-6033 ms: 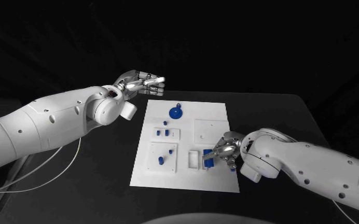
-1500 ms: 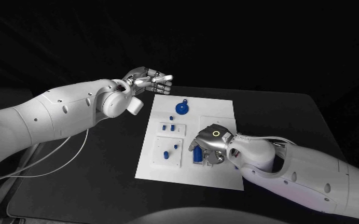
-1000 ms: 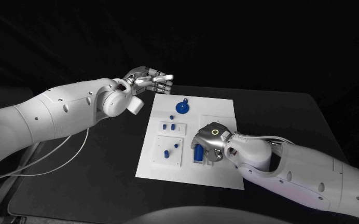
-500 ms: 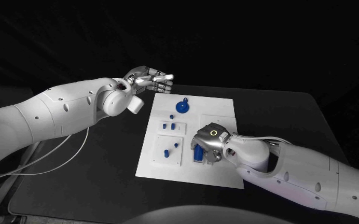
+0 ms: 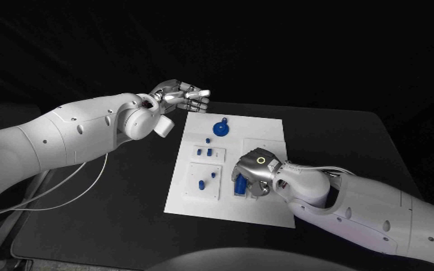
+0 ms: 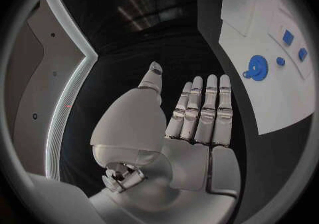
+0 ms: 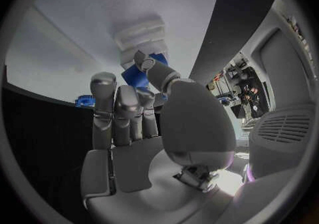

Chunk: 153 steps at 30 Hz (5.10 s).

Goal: Assemble the parts on the task board

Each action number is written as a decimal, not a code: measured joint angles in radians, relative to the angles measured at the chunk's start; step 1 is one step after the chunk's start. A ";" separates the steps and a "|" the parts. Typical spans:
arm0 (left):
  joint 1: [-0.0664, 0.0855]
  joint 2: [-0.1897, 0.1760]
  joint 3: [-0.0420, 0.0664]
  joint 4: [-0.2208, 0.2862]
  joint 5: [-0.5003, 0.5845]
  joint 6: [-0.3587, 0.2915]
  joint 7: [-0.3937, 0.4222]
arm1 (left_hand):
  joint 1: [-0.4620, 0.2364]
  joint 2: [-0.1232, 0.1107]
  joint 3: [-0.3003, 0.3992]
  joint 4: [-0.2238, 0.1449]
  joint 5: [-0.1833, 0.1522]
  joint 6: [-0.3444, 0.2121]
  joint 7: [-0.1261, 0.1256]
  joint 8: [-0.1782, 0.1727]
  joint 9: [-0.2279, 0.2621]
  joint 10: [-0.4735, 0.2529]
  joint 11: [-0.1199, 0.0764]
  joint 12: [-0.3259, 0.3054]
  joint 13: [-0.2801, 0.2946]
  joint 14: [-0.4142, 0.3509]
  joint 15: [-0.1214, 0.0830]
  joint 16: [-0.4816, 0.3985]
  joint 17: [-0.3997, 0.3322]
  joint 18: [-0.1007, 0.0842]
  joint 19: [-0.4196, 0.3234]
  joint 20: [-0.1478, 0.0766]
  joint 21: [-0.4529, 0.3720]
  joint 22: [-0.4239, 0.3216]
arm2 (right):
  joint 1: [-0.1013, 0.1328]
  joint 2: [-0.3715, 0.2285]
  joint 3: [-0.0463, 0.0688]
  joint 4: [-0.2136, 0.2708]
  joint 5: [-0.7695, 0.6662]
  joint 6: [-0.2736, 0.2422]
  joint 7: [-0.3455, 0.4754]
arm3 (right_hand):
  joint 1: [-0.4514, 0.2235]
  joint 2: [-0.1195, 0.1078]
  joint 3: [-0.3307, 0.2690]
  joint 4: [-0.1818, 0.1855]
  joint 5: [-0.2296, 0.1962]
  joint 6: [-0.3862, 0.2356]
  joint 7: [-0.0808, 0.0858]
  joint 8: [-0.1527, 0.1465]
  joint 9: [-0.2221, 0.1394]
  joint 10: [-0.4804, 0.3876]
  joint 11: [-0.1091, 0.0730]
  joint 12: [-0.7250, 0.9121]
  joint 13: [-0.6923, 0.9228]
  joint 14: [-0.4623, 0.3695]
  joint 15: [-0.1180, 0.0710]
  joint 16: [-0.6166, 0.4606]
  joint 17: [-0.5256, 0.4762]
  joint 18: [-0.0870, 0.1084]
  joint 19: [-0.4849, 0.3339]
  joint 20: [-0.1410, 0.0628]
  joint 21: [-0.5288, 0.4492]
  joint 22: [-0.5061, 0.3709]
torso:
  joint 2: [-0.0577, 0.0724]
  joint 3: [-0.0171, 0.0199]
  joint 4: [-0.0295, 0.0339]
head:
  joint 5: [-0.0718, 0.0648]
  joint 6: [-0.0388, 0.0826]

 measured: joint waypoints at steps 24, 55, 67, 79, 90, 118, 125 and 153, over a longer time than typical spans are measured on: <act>0.000 -0.001 -0.001 -0.004 -0.005 0.009 -0.013 | 0.000 0.000 -0.001 0.008 0.000 -0.013 0.005 0.000 -0.001 -0.004 0.004 0.000 0.000 0.000 0.000 0.000 0.000 0.000 0.000 0.000 0.000 0.000 | 0.000 -0.025 0.001 0.002 0.069 -0.093 0.101 | -0.007 -0.001 0.003 0.003 -0.004 0.019 -0.019 -0.002 0.002 -0.007 0.007 0.004 -0.005 -0.003 0.003 0.000 0.003 0.000 0.000 0.007 0.000 0.000 | 0.000 0.0008 -0.0003 | 0.004 -0.007; 0.000 0.004 -0.001 -0.008 -0.009 0.015 -0.016 | 0.000 0.000 -0.003 0.011 0.000 -0.015 0.006 0.000 -0.001 -0.007 0.000 0.000 0.000 0.000 0.000 0.000 0.000 0.000 0.000 0.000 0.000 0.000 | 0.000 -0.003 0.001 -0.040 0.085 -0.055 0.143 | -0.009 0.007 -0.007 0.002 -0.004 0.017 -0.016 -0.004 -0.001 -0.011 0.011 0.004 -0.007 -0.010 0.010 -0.004 -0.001 0.000 0.000 0.007 0.000 0.000 | 0.000 -0.0006 0.0007 | 0.001 -0.011; 0.000 0.005 -0.002 -0.009 -0.010 0.020 -0.018 | 0.000 0.000 0.000 0.014 0.000 -0.025 0.007 0.000 -0.002 -0.007 0.000 0.000 0.000 0.000 0.000 0.000 0.000 0.000 0.000 0.000 0.000 0.000 | 0.000 0.004 0.000 -0.047 0.083 -0.056 0.144 | -0.009 0.007 -0.007 0.002 -0.004 -0.058 0.016 -0.004 -0.037 -0.011 0.011 0.047 0.057 -0.020 0.009 -0.024 -0.012 0.000 -0.004 0.011 -0.059 0.000 | 0.000 -0.0012 0.0001 | 0.002 -0.012; 0.000 0.004 -0.003 -0.010 -0.011 0.025 -0.021 | 0.000 0.000 0.000 0.014 0.000 -0.025 0.007 0.000 -0.002 -0.007 0.000 0.000 0.000 0.000 0.000 0.000 0.000 0.000 0.000 0.000 0.000 0.000 | 0.001 0.001 0.000 -0.053 0.082 -0.047 0.133 | 0.011 0.000 -0.018 -0.001 -0.004 -0.136 -0.003 0.005 -0.078 -0.009 0.001 0.033 0.135 -0.027 0.008 -0.031 -0.019 0.000 -0.004 0.011 -0.093 0.000 | -0.001 -0.0009 -0.0005 | 0.001 -0.011; 0.000 0.004 -0.004 -0.011 -0.013 0.027 -0.025 | 0.000 0.000 0.000 0.014 0.000 -0.025 0.007 0.000 -0.002 -0.011 0.004 0.000 0.000 0.000 0.000 0.000 0.000 0.000 0.000 0.000 0.000 0.000 | 0.000 -0.005 0.000 -0.050 0.083 -0.044 0.130 | 0.011 0.000 -0.012 -0.001 -0.004 -0.073 0.008 0.005 -0.059 -0.005 0.005 0.023 0.142 -0.027 0.008 -0.031 -0.019 0.000 -0.003 0.011 -0.093 0.000 | 0.000 0.0004 -0.0006 | 0.000 -0.012; 0.000 0.001 -0.005 -0.013 -0.018 0.028 -0.031 | 0.000 0.000 0.003 0.017 0.000 -0.025 0.007 0.000 -0.002 -0.011 0.004 0.000 0.000 0.000 0.000 0.000 0.000 0.000 0.000 0.000 0.000 0.000 | 0.000 -0.017 0.000 -0.035 0.091 -0.042 0.123 | 0.044 -0.041 -0.011 0.054 -0.004 -0.353 -0.059 0.003 -0.092 0.007 -0.007 0.007 0.157 -0.030 0.005 -0.031 -0.023 0.000 -0.003 0.011 -0.093 -0.001 | -0.001 -0.0008 0.0001 | 0.000 -0.009; 0.000 0.001 -0.005 -0.013 -0.019 0.028 -0.031 | 0.000 0.000 0.003 0.017 0.000 -0.025 0.007 0.000 -0.002 -0.010 0.004 0.000 0.000 0.000 0.000 0.000 0.000 0.000 0.000 0.000 0.000 0.000 | 0.000 -0.036 0.000 -0.016 0.095 -0.052 0.115 | 0.043 -0.044 -0.007 0.059 -0.004 -0.352 -0.058 0.003 -0.092 0.009 -0.009 0.007 0.158 -0.030 0.005 -0.031 -0.023 0.000 0.000 0.007 -0.097 -0.001 | -0.001 -0.0003 0.0000 | 0.000 -0.008; 0.000 -0.005 -0.005 -0.012 -0.026 0.021 -0.028 | 0.004 0.004 -0.004 -0.004 0.000 -0.006 0.004 0.000 -0.002 -0.010 0.004 0.000 0.000 0.001 0.000 0.000 0.000 0.000 0.004 -0.004 0.000 0.000 | 0.002 -0.272 0.126 0.078 0.649 -0.044 -0.143 | -0.122 0.020 -0.200 0.352 0.031 0.009 0.036 0.009 0.206 0.068 0.011 0.098 0.260 0.000 0.017 0.005 0.027 0.009 0.000 0.021 -0.088 -0.001 | -0.003 -0.0002 -0.0062 | -0.051 0.028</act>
